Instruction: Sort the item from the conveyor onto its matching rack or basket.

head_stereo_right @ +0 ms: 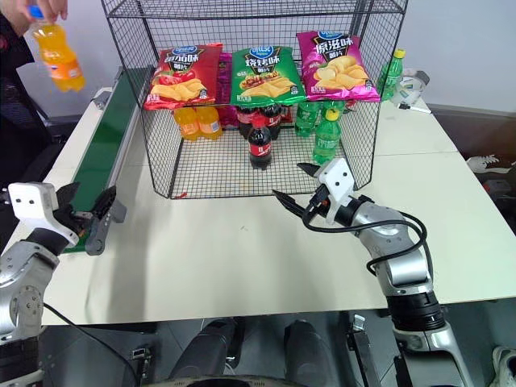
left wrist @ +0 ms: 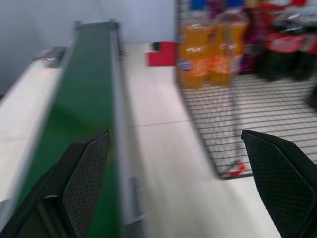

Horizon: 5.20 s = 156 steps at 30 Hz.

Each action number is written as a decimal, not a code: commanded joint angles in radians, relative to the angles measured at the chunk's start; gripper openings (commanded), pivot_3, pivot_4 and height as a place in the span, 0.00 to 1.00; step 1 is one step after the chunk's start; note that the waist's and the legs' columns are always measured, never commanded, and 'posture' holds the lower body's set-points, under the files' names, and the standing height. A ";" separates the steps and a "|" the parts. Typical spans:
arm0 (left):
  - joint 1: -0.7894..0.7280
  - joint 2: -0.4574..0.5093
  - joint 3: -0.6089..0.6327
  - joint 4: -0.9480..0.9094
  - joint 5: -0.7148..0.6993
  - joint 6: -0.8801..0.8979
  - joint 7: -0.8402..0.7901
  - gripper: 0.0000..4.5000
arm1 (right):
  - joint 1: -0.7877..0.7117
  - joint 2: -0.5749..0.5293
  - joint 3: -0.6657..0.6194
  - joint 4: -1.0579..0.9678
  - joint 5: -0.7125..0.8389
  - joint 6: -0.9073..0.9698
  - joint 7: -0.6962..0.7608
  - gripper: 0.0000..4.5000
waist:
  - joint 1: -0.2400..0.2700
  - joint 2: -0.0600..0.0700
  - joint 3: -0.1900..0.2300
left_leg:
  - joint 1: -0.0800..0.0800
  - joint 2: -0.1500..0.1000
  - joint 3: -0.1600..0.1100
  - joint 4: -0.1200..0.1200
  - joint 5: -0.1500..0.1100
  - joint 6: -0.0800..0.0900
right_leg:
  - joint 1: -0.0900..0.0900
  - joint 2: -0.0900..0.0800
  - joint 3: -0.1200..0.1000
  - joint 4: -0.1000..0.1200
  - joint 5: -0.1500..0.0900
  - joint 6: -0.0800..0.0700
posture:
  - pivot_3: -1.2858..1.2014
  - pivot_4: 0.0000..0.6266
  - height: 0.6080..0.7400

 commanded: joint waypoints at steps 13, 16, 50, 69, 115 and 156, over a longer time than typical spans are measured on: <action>-0.039 0.015 0.017 0.047 0.026 -0.063 0.015 0.98 | -0.009 0.043 0.016 -0.086 -0.007 -0.004 -0.035 1.00 | 0.000 0.000 0.000 | 0.000 0.000 0.000 0.000 0.000 0.000 | -0.002 0.000 0.000 0.000 0.000 0.000 | 0.52 0.24 1.00; -0.048 0.011 0.017 0.063 0.034 -0.072 0.017 0.98 | -0.010 0.050 0.023 -0.092 -0.004 0.001 -0.036 1.00 | -0.001 0.000 0.000 | 0.000 0.000 0.000 0.000 0.000 0.000 | -0.002 0.000 0.000 0.000 0.000 0.000 | 0.52 0.24 1.00; -0.079 -0.018 0.056 0.156 0.084 -0.206 0.130 0.98 | 0.109 0.112 0.141 -0.288 0.111 0.095 0.010 1.00 | 0.000 -0.001 -0.001 | 0.000 0.000 0.000 0.000 0.000 0.000 | -0.003 0.000 0.000 0.000 0.000 0.000 | 0.52 0.24 1.00; -0.114 -0.021 0.057 0.230 0.085 -0.288 0.137 0.98 | 0.109 0.122 0.145 -0.296 0.122 0.105 0.007 1.00 | 0.000 -0.001 -0.001 | 0.000 0.000 0.000 0.000 0.000 0.000 | -0.003 0.000 0.000 0.001 0.000 0.001 | 0.52 0.24 1.00; -0.111 -0.010 0.079 0.226 0.084 -0.320 0.148 0.55 | 0.112 0.127 0.145 -0.305 0.133 0.115 -0.007 1.00 | 0.001 -0.001 -0.001 | 0.001 0.000 0.000 0.001 0.000 0.000 | -0.003 0.000 -0.001 0.001 0.000 0.001 | 0.52 0.24 1.00; -0.705 -0.359 -0.376 0.913 0.273 -0.612 0.054 0.55 | 0.129 0.122 0.114 -0.345 0.080 0.122 -0.145 1.00 | 0.019 -0.004 -0.001 | -0.001 -0.002 0.000 0.004 0.000 0.000 | 0.001 0.001 -0.003 0.003 0.001 0.001 | 0.52 0.24 1.00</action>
